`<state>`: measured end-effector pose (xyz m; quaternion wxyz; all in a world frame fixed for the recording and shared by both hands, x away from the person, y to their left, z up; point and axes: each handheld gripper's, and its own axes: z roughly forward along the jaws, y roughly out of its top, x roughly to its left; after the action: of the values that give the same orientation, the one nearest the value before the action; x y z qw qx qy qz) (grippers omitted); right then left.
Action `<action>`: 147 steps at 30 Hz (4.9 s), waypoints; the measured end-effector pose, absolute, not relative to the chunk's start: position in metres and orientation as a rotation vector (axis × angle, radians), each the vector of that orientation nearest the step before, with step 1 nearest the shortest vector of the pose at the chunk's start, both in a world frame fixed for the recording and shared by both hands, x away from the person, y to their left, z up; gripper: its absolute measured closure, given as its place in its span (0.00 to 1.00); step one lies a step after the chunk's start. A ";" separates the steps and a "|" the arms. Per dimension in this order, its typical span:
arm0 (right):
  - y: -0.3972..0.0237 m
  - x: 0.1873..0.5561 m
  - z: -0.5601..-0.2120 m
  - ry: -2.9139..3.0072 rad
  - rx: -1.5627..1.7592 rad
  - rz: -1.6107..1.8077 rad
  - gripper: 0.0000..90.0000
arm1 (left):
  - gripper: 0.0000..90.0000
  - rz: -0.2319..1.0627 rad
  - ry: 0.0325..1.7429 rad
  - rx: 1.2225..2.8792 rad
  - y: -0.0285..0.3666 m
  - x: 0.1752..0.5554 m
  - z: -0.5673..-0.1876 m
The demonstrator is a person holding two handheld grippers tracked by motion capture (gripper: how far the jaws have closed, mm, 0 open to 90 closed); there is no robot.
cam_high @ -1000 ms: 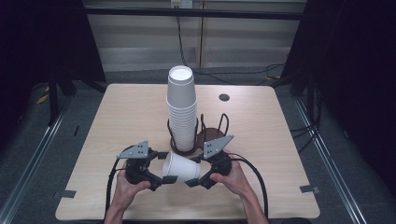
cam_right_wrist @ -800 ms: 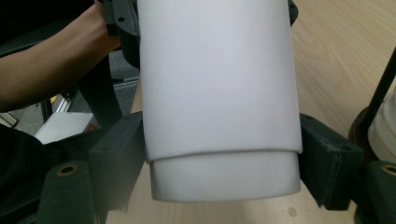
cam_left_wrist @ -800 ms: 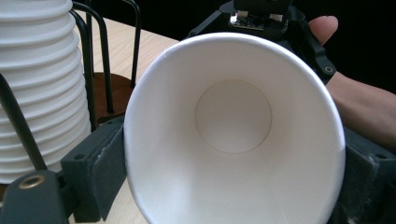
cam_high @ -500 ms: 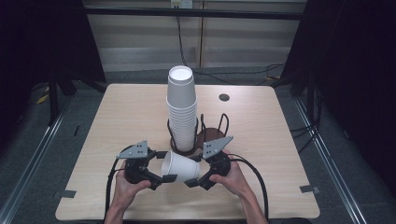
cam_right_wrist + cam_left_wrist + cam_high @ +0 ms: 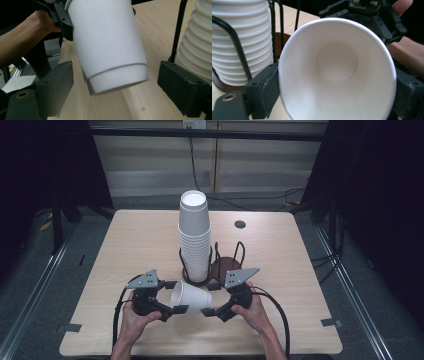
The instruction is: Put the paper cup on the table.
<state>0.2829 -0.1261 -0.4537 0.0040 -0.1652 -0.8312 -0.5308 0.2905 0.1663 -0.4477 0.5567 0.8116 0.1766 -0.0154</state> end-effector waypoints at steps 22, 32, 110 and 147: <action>-0.143 0.272 -0.448 -2.637 -0.698 -1.858 0.15 | 0.12 0.016 0.477 2.005 0.179 0.284 -0.443; -0.157 0.265 -0.457 -2.653 -0.923 -1.985 0.15 | 0.12 0.030 0.546 2.029 0.190 0.285 -0.442; -0.189 0.226 -0.510 -2.512 -1.378 -2.465 0.16 | 0.11 0.255 1.018 2.643 0.206 0.393 -0.408; -0.189 0.226 -0.510 -2.516 -1.375 -2.458 0.16 | 0.05 0.289 0.939 2.467 0.207 0.394 -0.439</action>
<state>0.2260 -0.1889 -0.5103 -0.3123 -0.3459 -0.6328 -0.6184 0.3937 0.2069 -0.4389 0.2406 0.9017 0.3433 0.1056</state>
